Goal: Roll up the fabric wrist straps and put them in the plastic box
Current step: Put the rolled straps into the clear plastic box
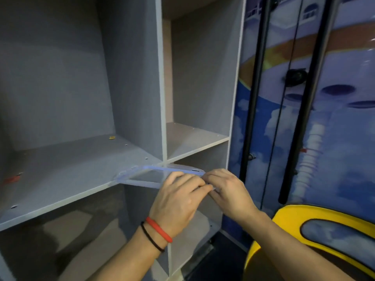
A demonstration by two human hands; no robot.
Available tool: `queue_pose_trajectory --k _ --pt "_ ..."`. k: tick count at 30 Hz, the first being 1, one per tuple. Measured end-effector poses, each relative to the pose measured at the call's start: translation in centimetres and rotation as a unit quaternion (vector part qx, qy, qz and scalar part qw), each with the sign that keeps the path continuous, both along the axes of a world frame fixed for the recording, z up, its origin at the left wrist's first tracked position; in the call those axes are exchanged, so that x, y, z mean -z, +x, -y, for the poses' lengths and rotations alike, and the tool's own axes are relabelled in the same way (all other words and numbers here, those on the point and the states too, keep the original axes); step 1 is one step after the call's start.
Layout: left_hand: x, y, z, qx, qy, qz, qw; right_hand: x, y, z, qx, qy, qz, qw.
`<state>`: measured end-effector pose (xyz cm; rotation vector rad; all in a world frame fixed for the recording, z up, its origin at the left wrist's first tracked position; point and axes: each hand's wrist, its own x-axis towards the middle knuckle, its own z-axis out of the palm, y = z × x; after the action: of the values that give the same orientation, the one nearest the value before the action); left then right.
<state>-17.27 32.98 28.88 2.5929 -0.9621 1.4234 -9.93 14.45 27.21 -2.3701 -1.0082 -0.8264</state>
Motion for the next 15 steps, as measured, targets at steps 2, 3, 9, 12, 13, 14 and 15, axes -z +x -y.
queue_pose_trajectory --k 2,3,9,12,13,14,15 --pt "-0.6 0.1 3.3 0.032 -0.006 0.012 0.999 0.0 -1.2 3.8 0.031 0.015 0.000 0.999" --pt "-0.9 0.3 5.0 0.049 -0.011 0.015 0.999 0.0 -1.7 5.7 0.051 0.017 -0.005 0.999" --pt "1.1 2.4 14.3 0.124 -0.088 -0.068 0.986 2.5 -5.9 18.1 0.181 0.069 -0.063 0.979" --pt "3.4 3.7 18.3 0.155 -0.134 -0.140 0.969 4.5 -8.8 24.1 0.203 0.149 -0.127 0.959" --pt "4.3 4.2 19.6 0.159 -0.141 -0.155 0.965 5.2 -9.8 26.0 0.209 0.172 -0.147 0.951" --pt "5.1 4.7 20.8 0.161 -0.151 -0.173 0.960 5.9 -10.9 27.4 0.214 0.192 -0.163 0.944" --pt "6.1 5.2 22.0 0.164 -0.165 -0.195 0.953 6.6 -11.9 28.7 0.215 0.217 -0.183 0.934"
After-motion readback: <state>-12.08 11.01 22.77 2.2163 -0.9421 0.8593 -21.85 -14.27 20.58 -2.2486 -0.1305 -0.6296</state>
